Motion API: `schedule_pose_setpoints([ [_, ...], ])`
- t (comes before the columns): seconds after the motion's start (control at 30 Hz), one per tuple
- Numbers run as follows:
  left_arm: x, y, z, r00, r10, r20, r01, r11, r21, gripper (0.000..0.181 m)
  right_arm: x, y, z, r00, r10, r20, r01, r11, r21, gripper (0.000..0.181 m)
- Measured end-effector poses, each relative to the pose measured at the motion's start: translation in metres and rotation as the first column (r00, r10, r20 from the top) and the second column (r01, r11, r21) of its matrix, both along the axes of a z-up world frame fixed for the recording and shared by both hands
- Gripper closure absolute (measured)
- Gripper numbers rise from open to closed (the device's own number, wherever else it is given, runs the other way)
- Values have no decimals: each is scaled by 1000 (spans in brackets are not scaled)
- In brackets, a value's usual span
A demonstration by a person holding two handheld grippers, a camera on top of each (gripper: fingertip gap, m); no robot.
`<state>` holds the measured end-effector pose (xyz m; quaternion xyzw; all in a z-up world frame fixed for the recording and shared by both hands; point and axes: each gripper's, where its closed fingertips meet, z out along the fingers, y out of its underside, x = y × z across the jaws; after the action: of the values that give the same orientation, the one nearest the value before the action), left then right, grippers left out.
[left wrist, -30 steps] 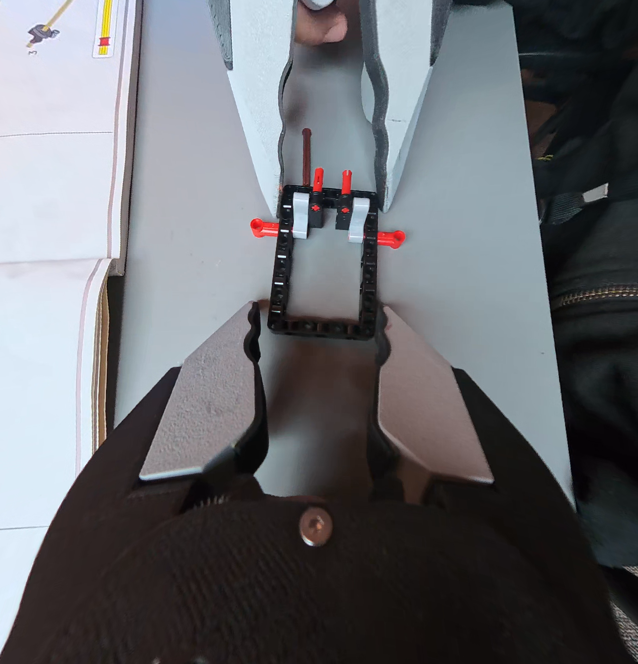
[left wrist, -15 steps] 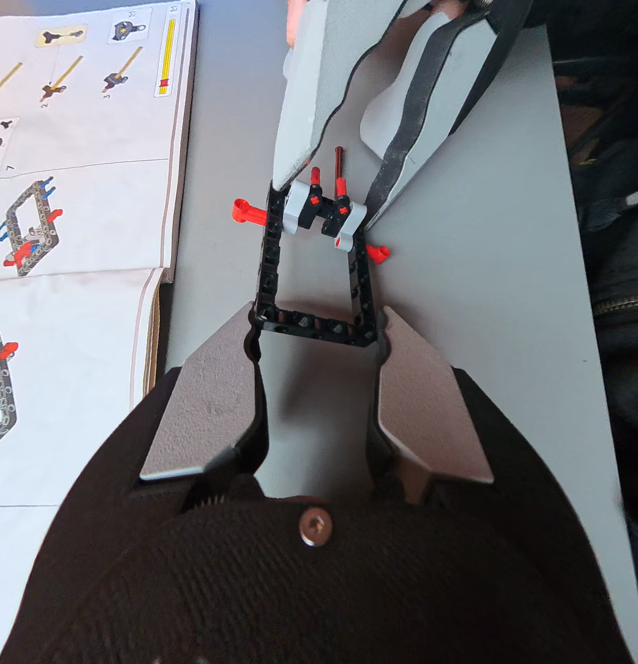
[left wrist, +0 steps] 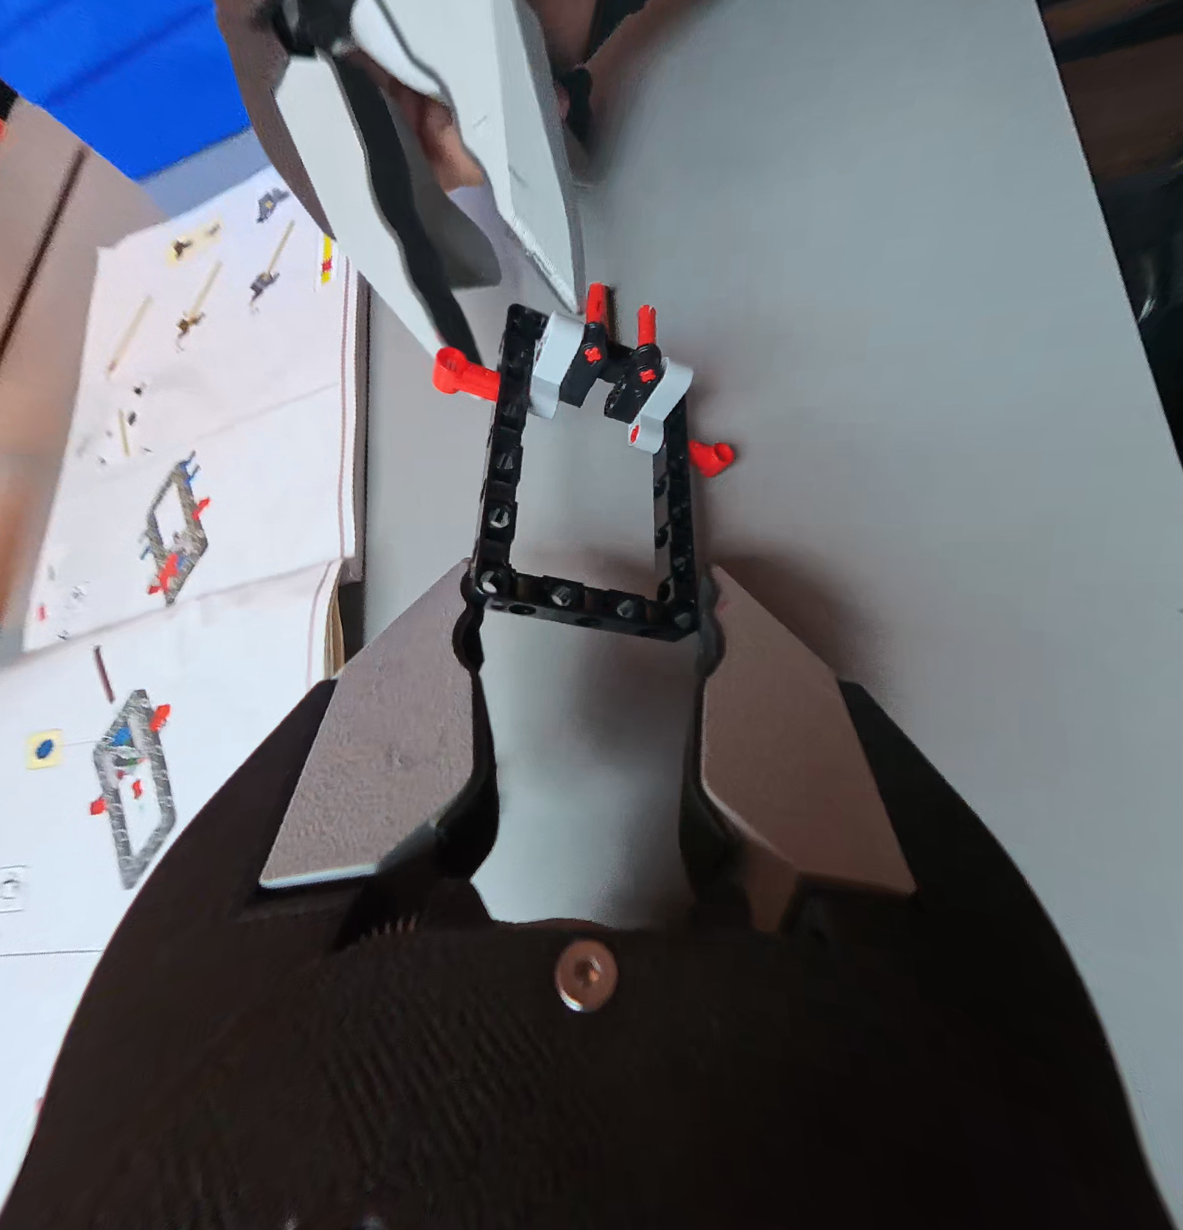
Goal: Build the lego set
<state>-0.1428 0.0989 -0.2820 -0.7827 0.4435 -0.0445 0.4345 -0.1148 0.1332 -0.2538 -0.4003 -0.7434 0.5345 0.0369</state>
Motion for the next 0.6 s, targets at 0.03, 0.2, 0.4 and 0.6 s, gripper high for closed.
schedule_pose_setpoints([
  [0.03, 0, 1, 1, 1000, -2, -21, 3, 999, 32, 118, 0, -2, 0, 1000, 11, 9, -11, 1000, -13, 152],
  [0.2, -2, 4, 7, 996, 4, -92, 9, 990, 143, 125, 3, -7, 9, 998, 14, -57, -14, 1000, 6, 174],
  [0.4, -3, 5, 27, 989, 21, 145, -32, 997, 74, 149, 1, -8, 34, 844, 75, -531, 231, 843, 486, 177],
  [0.6, -6, 3, 32, 1000, -27, 4, 25, 973, 230, 171, -3, -10, 1, 758, 319, -569, 408, 448, 795, 173],
])
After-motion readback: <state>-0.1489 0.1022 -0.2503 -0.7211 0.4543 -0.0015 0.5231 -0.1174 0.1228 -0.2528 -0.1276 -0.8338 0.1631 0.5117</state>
